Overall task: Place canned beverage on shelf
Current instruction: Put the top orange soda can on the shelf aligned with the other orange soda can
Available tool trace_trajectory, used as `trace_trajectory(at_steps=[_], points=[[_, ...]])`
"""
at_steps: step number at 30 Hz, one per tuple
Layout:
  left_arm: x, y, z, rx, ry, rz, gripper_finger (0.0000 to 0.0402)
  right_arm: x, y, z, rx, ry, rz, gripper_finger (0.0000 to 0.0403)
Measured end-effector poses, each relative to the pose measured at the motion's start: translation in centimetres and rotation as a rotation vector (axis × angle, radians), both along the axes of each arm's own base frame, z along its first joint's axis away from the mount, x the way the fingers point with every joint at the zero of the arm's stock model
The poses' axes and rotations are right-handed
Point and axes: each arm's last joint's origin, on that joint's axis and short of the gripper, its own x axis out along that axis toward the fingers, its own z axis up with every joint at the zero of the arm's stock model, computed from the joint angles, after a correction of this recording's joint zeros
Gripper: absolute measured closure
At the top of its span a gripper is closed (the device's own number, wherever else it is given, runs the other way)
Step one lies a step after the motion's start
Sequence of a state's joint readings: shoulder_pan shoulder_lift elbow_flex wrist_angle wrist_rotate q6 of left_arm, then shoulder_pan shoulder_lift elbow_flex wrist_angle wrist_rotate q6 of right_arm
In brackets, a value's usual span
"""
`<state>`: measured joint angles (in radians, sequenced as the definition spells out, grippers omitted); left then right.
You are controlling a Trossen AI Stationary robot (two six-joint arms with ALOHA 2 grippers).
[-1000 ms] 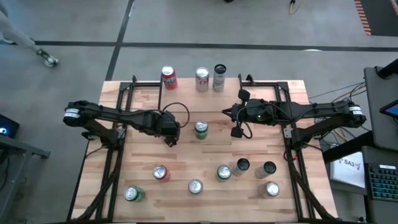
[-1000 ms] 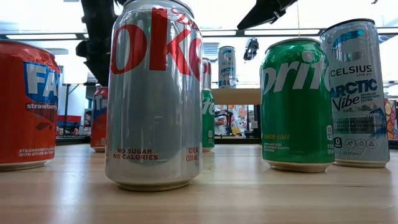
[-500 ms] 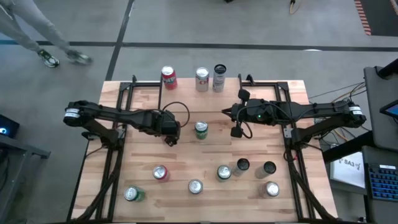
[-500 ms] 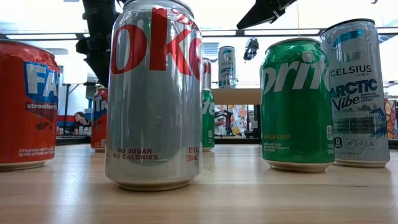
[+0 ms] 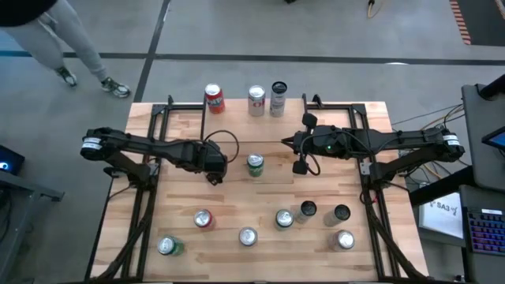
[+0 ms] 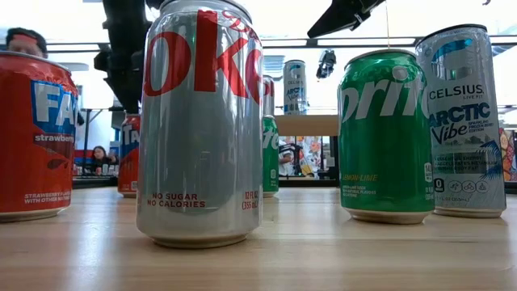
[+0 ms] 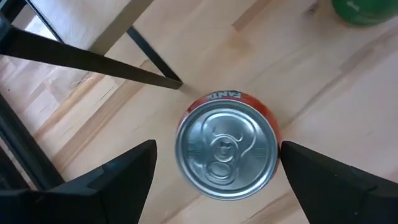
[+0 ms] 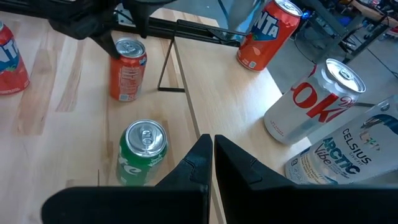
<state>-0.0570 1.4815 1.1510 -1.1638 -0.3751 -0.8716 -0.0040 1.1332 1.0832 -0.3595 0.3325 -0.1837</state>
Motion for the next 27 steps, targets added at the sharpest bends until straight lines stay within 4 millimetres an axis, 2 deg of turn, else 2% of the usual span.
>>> trace_trajectory(at_steps=[10, 17, 27], points=[[0.4, 0.0, -0.5, 0.006, -0.047, 0.003, 0.0074, 0.0, 0.0, 0.0, 0.007, -0.003, -0.004, 0.0394], [0.1, 0.0, -2.3, 0.007, -0.043, 0.009, 0.0074, 0.0, 0.0, 0.0, 0.007, -0.003, -0.004, 0.0394], [0.0, 0.1, -3.5, 0.013, -0.067, 0.026, 0.0076, 0.0, 0.0, 0.0, 0.016, -0.006, -0.009, 0.0394]])
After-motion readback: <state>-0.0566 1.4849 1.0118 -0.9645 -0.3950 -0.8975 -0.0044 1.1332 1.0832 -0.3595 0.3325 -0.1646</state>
